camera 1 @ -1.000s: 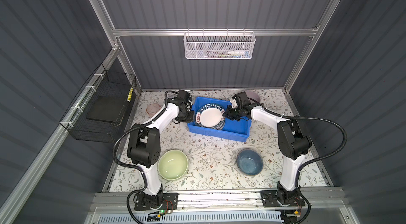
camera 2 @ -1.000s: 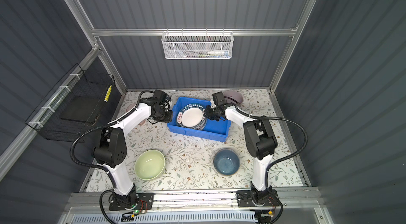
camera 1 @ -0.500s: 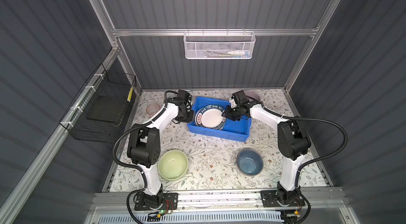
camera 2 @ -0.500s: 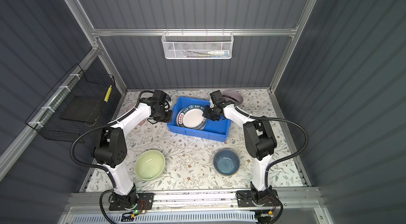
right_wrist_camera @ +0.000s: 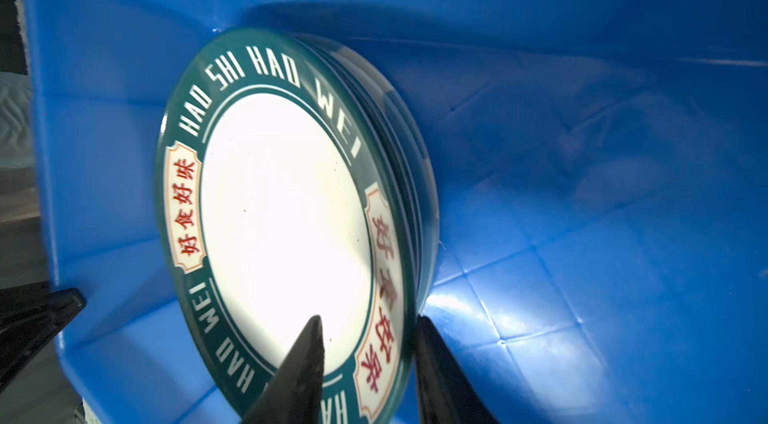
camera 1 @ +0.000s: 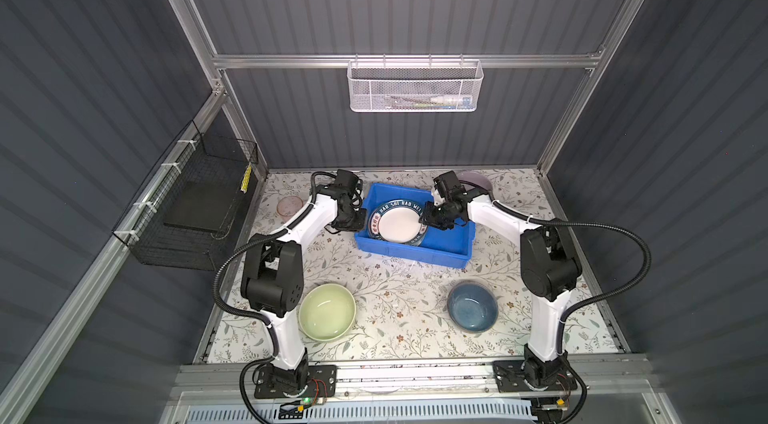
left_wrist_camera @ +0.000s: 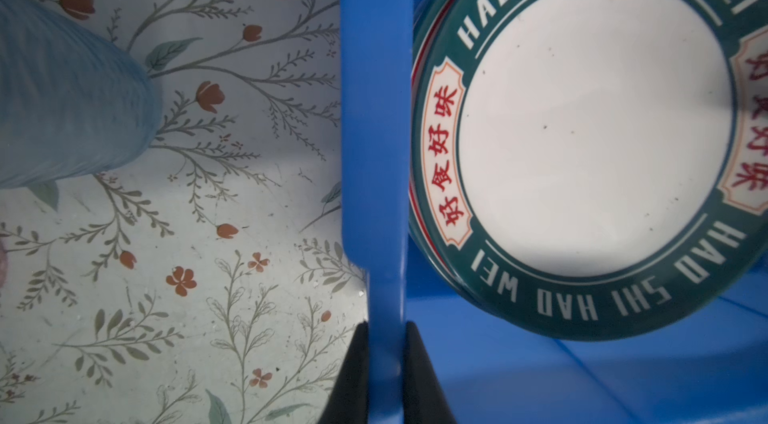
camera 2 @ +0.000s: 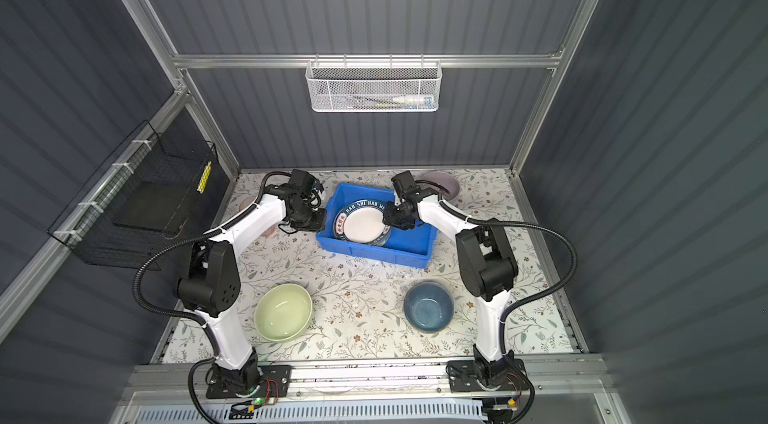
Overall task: Place the mixed dishes into the plastic bin
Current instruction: 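Lower the green-rimmed plate onto the sunburst plates in the bin with both grippers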
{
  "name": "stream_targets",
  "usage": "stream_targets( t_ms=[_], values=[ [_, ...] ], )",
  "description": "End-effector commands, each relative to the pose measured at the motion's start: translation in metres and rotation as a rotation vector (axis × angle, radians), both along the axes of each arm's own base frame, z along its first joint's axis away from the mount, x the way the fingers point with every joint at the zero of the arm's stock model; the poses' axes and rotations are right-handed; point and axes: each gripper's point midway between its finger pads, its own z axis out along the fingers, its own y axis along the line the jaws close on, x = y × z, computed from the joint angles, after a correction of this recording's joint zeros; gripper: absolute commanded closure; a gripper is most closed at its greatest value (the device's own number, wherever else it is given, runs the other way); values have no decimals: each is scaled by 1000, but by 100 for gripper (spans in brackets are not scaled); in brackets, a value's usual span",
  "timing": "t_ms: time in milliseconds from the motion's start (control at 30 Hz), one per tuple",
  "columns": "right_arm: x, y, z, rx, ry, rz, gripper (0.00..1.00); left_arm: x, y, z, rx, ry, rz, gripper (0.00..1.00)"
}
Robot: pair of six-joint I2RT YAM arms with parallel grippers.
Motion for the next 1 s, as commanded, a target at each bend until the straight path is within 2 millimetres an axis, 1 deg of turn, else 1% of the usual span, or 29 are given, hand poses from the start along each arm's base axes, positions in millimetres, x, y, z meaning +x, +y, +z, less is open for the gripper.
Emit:
stream_targets(
  t_ms=[0, 167, 433, 700, 833, 967],
  values=[
    [-2, 3, -4, -23, 10, 13, 61, -5, -2, -7, -13, 41, -12, 92],
    [-3, 6, -9, -35, 18, 17, 58, -5, -3, -8, -18, 43, -13, 92],
    [-3, 10, -8, -88, 9, 28, 56, -4, -3, -7, -19, 39, -18, 92],
    [-2, 16, -11, -103, 15, 41, 54, -5, -4, -7, -23, 43, -25, 93],
    [-2, 15, -9, -109, 10, 39, 54, -5, -4, -7, -22, 42, -28, 93],
    [0, 11, -3, -127, -14, 32, 54, -5, -5, -8, -23, 46, -29, 93]
  ],
)
